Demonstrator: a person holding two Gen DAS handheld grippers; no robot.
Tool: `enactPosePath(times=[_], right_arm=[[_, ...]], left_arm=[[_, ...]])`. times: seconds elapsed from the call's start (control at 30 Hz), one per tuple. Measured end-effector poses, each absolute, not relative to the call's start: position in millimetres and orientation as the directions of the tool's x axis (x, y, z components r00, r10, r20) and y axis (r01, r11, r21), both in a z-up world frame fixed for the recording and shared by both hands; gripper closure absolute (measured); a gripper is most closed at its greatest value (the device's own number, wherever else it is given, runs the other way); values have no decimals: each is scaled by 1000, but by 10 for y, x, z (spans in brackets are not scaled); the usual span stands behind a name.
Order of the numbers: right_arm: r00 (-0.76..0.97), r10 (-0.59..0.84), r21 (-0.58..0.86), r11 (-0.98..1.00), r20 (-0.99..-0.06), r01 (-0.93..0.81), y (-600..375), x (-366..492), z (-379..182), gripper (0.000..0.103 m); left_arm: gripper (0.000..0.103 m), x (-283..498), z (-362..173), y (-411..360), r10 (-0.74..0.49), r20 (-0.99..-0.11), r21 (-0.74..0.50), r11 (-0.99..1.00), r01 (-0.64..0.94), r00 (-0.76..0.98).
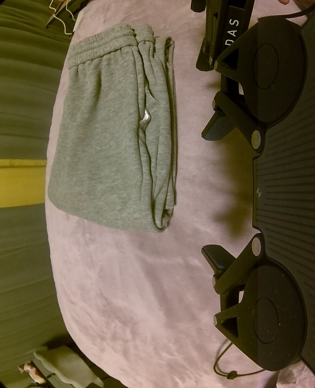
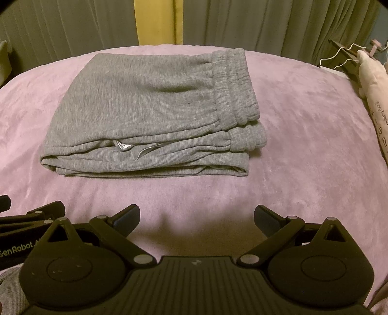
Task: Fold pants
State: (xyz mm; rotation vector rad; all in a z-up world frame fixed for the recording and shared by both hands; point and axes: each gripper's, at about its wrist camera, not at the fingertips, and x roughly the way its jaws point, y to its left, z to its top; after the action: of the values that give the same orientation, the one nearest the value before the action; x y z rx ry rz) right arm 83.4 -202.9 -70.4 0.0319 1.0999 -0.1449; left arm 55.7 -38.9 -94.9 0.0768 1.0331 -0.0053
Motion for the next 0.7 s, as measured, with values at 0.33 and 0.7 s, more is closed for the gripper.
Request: enactPosePath(times=[0.33, 0.7], right_arm=[[446, -105, -51, 990, -889, 132, -2036, 829, -712, 3], [441, -107, -55, 990, -891, 129, -2039, 830, -741, 3]], left_arm=[[7, 566, -945, -413, 31, -855, 64, 997, 46, 517], [7, 570, -947, -427, 35, -855, 69, 997, 47, 518]])
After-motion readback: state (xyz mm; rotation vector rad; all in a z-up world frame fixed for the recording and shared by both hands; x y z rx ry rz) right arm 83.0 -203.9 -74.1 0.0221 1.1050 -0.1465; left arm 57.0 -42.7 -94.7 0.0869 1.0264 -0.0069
